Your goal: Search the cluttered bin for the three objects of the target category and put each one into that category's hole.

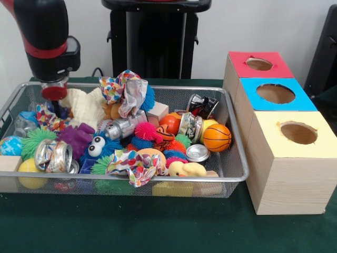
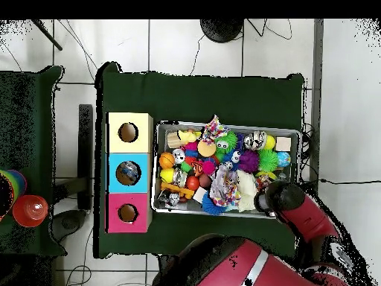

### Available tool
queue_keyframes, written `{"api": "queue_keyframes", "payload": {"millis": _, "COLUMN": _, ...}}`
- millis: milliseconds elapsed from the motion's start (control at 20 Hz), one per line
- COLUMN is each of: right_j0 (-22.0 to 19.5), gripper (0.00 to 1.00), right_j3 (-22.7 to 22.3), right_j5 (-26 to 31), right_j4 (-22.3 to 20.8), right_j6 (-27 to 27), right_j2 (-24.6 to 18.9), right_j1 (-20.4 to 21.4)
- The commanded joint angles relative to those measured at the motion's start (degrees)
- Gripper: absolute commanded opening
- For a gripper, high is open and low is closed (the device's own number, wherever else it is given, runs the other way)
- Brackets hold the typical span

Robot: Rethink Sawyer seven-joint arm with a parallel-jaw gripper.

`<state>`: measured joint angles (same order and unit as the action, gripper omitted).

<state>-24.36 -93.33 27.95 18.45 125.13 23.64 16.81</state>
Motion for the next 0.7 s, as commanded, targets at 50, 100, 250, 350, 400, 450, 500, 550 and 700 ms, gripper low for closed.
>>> {"api": "queue_keyframes", "payload": {"millis": 50, "right_j0": 3.31, "gripper": 1.00, "right_j3": -2.07, "right_j5": 12.32, "right_j4": 4.62, "right_j6": 16.40, "right_j2": -1.49, "right_j1": 3.74}}
{"api": "queue_keyframes", "payload": {"millis": 100, "right_j0": 3.65, "gripper": 1.00, "right_j3": -2.61, "right_j5": 12.58, "right_j4": 4.88, "right_j6": 16.53, "right_j2": -1.57, "right_j1": 4.13}}
{"api": "queue_keyframes", "payload": {"millis": 250, "right_j0": 4.00, "gripper": 1.00, "right_j3": -3.86, "right_j5": 12.55, "right_j4": 5.10, "right_j6": 15.62, "right_j2": -1.63, "right_j1": 4.81}}
{"api": "queue_keyframes", "payload": {"millis": 350, "right_j0": 4.21, "gripper": 1.00, "right_j3": -6.18, "right_j5": 11.68, "right_j4": 5.93, "right_j6": 15.52, "right_j2": -2.10, "right_j1": 5.97}}
{"api": "queue_keyframes", "payload": {"millis": 400, "right_j0": 4.23, "gripper": 1.00, "right_j3": -6.93, "right_j5": 11.04, "right_j4": 6.31, "right_j6": 15.38, "right_j2": -2.37, "right_j1": 6.36}}
{"api": "queue_keyframes", "payload": {"millis": 450, "right_j0": 4.49, "gripper": 1.00, "right_j3": -7.40, "right_j5": 10.99, "right_j4": 6.68, "right_j6": 15.62, "right_j2": -2.51, "right_j1": 6.52}}
{"api": "queue_keyframes", "payload": {"millis": 500, "right_j0": 4.66, "gripper": 1.00, "right_j3": -8.21, "right_j5": 10.95, "right_j4": 7.19, "right_j6": 15.82, "right_j2": -2.65, "right_j1": 6.99}}
{"api": "queue_keyframes", "payload": {"millis": 550, "right_j0": 4.83, "gripper": 1.00, "right_j3": -9.01, "right_j5": 10.91, "right_j4": 7.69, "right_j6": 16.01, "right_j2": -2.80, "right_j1": 7.47}}
{"api": "queue_keyframes", "payload": {"millis": 700, "right_j0": 6.54, "gripper": 1.00, "right_j3": -11.82, "right_j5": 14.02, "right_j4": 8.83, "right_j6": 17.31, "right_j2": -1.73, "right_j1": 10.72}}
